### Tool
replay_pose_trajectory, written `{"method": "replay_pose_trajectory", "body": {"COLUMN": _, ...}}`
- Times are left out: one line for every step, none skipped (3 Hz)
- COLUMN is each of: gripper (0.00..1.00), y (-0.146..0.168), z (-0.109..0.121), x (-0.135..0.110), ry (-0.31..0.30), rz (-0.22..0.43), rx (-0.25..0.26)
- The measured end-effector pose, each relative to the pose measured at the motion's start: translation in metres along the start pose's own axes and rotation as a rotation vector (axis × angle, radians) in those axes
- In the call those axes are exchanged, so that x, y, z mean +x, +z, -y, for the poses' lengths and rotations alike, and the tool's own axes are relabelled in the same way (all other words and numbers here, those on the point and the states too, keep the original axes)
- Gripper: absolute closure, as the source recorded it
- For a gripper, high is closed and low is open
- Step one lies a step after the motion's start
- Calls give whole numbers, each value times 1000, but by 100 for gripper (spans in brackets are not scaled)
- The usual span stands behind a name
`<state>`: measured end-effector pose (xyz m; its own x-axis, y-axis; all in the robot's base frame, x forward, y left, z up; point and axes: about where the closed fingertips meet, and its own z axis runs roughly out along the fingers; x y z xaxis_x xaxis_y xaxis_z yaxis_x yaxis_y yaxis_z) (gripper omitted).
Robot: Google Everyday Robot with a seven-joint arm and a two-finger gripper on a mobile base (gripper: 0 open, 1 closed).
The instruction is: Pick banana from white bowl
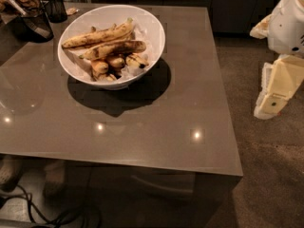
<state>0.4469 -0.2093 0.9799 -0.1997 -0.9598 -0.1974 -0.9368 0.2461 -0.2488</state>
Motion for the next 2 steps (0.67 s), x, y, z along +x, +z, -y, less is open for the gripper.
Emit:
{"method": "replay_pose_trajectory", "body": {"gripper": 0, "y": 6, "z": 13, "x": -10, "ry": -37, "rz": -26, "rx": -21}}
{"method": "replay_pose_trajectory", "body": {"gripper": 0, "y": 13, "z": 29, "x": -30, "ry": -75, "rz": -60, "rx": -34}}
